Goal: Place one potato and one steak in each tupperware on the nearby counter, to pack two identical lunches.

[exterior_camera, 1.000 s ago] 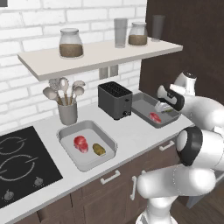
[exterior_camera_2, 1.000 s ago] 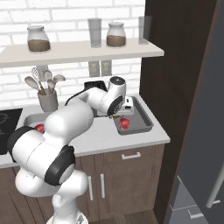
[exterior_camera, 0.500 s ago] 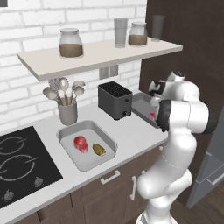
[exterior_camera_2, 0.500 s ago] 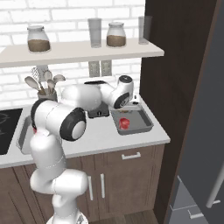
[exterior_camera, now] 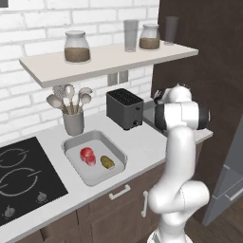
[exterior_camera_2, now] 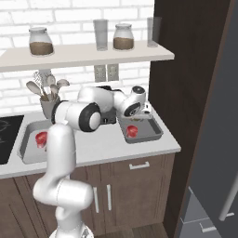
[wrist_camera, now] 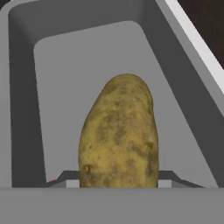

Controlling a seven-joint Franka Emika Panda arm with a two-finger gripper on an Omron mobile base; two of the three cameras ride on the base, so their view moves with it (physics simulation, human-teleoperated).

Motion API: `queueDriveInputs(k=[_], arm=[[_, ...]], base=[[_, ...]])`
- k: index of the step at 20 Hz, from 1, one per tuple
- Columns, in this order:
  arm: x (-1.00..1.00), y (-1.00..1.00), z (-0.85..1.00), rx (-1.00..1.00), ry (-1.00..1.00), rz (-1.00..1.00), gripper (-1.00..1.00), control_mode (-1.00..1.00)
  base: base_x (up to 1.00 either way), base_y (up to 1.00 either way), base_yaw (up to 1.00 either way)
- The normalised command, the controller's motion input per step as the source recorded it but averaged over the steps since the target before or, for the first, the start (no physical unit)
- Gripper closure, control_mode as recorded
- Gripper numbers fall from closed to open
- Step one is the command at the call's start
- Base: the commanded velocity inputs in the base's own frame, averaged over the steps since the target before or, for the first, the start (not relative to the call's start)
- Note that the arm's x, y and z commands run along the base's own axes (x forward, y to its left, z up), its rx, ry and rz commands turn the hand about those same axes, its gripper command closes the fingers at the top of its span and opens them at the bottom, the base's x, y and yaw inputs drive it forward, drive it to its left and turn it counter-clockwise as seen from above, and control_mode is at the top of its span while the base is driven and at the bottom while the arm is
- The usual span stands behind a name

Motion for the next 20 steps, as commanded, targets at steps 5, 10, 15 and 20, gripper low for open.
queueDriveInputs(k=[5, 10, 15, 20], arm=[[0.63, -0.08, 0.0, 0.0, 0.0, 0.0, 1.0, -1.0], [0.74, 0.0, 0.0, 0.0, 0.01, 0.0, -1.0, -1.0], [0.02, -0.1, 0.05, 0.05, 0.0, 0.03, -1.0, -1.0], [-0.91, -0.07, 0.02, 0.09, 0.0, 0.05, -1.0, -1.0]], base=[[0.0, 0.0, 0.0], [0.0, 0.0, 0.0], [0.0, 0.0, 0.0], [0.0, 0.0, 0.0]])
